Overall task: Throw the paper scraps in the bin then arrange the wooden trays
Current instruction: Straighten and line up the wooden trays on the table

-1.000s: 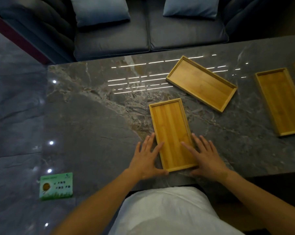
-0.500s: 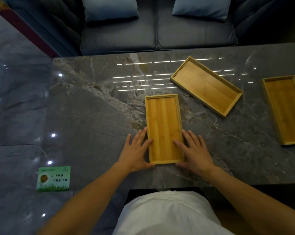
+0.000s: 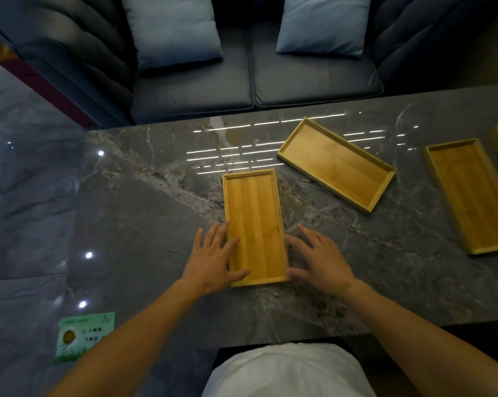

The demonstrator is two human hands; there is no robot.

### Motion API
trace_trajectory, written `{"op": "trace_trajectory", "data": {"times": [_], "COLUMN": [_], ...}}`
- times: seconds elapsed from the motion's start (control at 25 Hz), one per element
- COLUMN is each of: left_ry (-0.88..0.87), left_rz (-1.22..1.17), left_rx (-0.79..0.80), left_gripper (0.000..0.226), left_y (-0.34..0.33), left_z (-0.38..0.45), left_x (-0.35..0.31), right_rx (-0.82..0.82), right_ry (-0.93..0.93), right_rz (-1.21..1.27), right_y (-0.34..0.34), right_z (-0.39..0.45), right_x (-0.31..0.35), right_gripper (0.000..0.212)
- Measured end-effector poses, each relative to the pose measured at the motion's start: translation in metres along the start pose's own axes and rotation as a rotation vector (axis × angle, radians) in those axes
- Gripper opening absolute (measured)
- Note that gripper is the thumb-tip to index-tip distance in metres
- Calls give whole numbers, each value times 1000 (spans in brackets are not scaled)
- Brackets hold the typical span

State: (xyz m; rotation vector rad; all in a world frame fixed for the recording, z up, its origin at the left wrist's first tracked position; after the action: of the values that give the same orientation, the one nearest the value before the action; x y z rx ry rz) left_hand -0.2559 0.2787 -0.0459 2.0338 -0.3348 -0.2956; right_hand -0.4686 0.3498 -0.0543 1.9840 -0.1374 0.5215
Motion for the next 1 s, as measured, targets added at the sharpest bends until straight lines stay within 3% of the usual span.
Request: {"op": "trace_trajectory", "data": {"times": [0.24, 0.48, 0.56, 0.68, 1.0], "left_ry": [-166, 76, 166, 246, 173], "left_rz": [-20, -198, -225, -215, -70], "left_rx": [-124, 45, 104, 63, 136], "left_gripper": [79, 90, 91, 90, 98], "left_y": [68, 80, 68, 63, 7], "left_z": [68, 154, 161, 157, 66], "left_x": [-111, -191, -202, -209, -208], "right_rx": [-145, -22, -5, -62, -139], "right_ry": [-190, -264, -245, -227, -227], "right_rz": [-132, -98, -97, -104, 182], "right_y": [96, 136, 138, 134, 40], "right_z": [-8, 22, 29, 22, -90], "right_x": [-125, -228, -234, -227, -163], "right_gripper": [80, 90, 86, 78, 65]}}
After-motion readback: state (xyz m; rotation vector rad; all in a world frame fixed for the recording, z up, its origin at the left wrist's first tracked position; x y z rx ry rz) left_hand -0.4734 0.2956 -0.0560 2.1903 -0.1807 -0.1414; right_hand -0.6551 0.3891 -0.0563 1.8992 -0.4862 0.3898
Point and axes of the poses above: each hand's wrist, its own z-axis towards the middle knuckle, its own y-axis out of the back of the hand, x = y × z, the point moved 10 cm from there along z, towards the middle knuckle, and after that the axes turned 14 degrees about y, right-handed, at the moved point
